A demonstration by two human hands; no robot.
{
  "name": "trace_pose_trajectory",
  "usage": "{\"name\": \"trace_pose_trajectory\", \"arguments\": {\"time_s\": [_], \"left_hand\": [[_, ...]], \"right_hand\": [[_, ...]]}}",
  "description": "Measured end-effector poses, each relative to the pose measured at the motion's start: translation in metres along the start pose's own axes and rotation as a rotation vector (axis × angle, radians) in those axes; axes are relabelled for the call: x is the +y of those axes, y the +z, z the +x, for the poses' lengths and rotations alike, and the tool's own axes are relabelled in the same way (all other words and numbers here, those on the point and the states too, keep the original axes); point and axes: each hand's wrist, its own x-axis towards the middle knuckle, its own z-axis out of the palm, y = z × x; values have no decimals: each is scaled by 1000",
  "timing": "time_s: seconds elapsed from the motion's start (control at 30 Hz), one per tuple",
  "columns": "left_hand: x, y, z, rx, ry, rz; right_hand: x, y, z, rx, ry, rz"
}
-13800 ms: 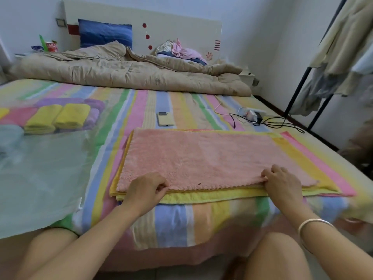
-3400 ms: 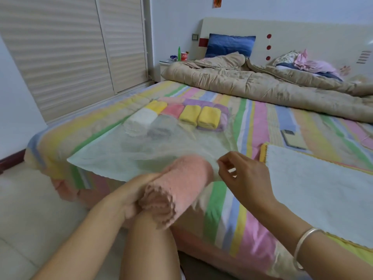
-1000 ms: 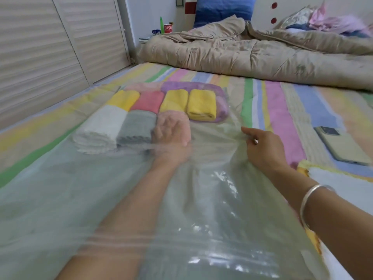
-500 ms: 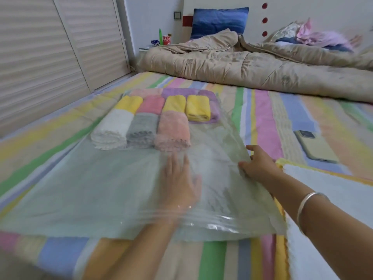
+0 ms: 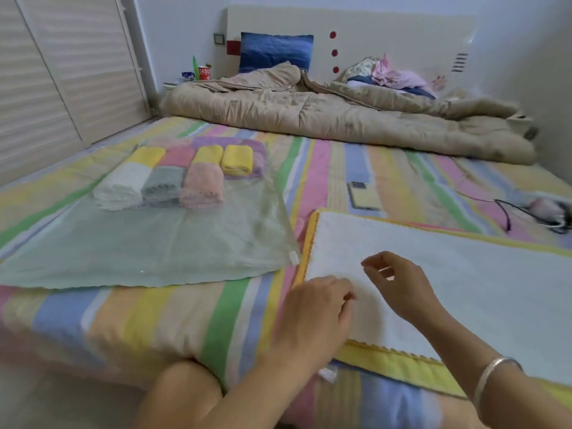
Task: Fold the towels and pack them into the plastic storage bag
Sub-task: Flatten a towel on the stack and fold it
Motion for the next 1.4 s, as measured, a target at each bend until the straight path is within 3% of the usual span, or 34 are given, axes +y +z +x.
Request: {"name": "trace_pose_trajectory", "arguments": {"time_s": [0.2,0.37,0.57,0.7,0.8,0.87,0.97,1.07,1.13,1.2,1.3,1.4], "left_hand": [[46,82,9,-185,183,-139],[63,121,19,-222,260,-117],[65,129,25,-151,219,-38],[68,137,20,-138,141,-58],[70,141,21,-136,65,-92],[70,144,21,-138,-8,-149],[70,147,20,-129,-56,-169],[72,147,19,-128,-70,-186],[73,145,20,-169,-87,-206],[73,138,24,-216,-136,-278],[65,120,39,-81,-260,-449],[52,104,58,3,-560,-734]], "right_hand": [[113,-87,-90,70,40,-387],[166,-133,-122,164,-106,-528],[198,-161,-126,148,-267,-643],[211,-175,-128,222,-212,-598],[224,-188,-129,251,-203,-762],[232,-197,-132,303,-122,-924],[233,-208,-140,363,277,-1009],[221,-210,-134,423,373,-1000],[209,-203,-117,520,188,-880],[189,-189,-96,538,-131,-799],[154,-153,-72,331,-652,-747],[137,-121,-63,135,-839,-653]]}}
